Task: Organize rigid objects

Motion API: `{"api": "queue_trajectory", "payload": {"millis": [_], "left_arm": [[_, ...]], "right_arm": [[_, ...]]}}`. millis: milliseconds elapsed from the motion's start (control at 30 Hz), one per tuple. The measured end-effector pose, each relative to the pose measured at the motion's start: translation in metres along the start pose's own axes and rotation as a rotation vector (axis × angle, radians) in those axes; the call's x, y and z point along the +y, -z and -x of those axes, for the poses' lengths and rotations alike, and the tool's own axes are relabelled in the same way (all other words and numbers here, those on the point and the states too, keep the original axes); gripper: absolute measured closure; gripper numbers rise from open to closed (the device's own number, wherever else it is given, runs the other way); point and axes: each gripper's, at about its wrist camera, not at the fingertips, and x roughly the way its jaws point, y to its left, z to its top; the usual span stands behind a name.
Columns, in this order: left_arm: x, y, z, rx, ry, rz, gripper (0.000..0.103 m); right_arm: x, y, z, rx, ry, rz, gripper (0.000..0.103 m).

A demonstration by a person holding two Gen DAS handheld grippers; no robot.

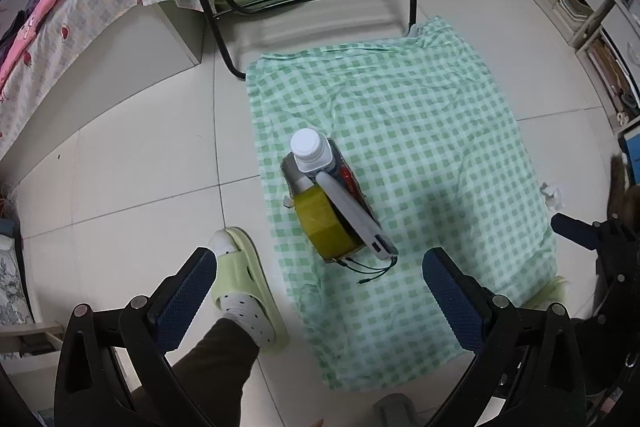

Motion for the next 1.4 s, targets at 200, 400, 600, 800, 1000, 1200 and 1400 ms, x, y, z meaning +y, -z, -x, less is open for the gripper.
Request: {"api": "queue_trajectory", "payload": {"millis": [200, 400, 600, 800, 1000, 1200, 1400], "left_arm": [[0.001, -0.001, 0.001, -0.002, 0.008, 0.005, 0.000], [0.002, -0.001, 0.003, -0.005, 0.016, 0.012, 0.000], [0.003, -0.001, 0.004, -0.008, 0.021, 0.018, 0.000], [0.004, -0.001, 0.005, -0.008, 0.025, 0.023, 0.000], [0.004, -0.001, 0.005, -0.006, 0.026, 0.027, 0.000], [0.005, -0.002, 0.004, -0.004, 0.027, 0.027, 0.000], [0.005, -0.002, 0.004, -0.003, 0.028, 0.029, 0.000]], "right_arm": [[0.001, -0.001, -0.002, 0.009, 0.003, -0.004, 0.000], [0.002, 0.000, -0.005, 0.016, 0.008, -0.006, 0.000], [0.003, 0.001, -0.009, 0.025, 0.009, -0.008, 0.000], [0.004, 0.000, -0.012, 0.032, 0.011, -0.006, 0.000], [0.004, -0.001, -0.012, 0.032, 0.012, -0.007, 0.000], [0.005, -0.001, -0.013, 0.032, 0.012, -0.009, 0.000], [0.004, -0.001, -0.013, 0.032, 0.012, -0.008, 0.000]]}}
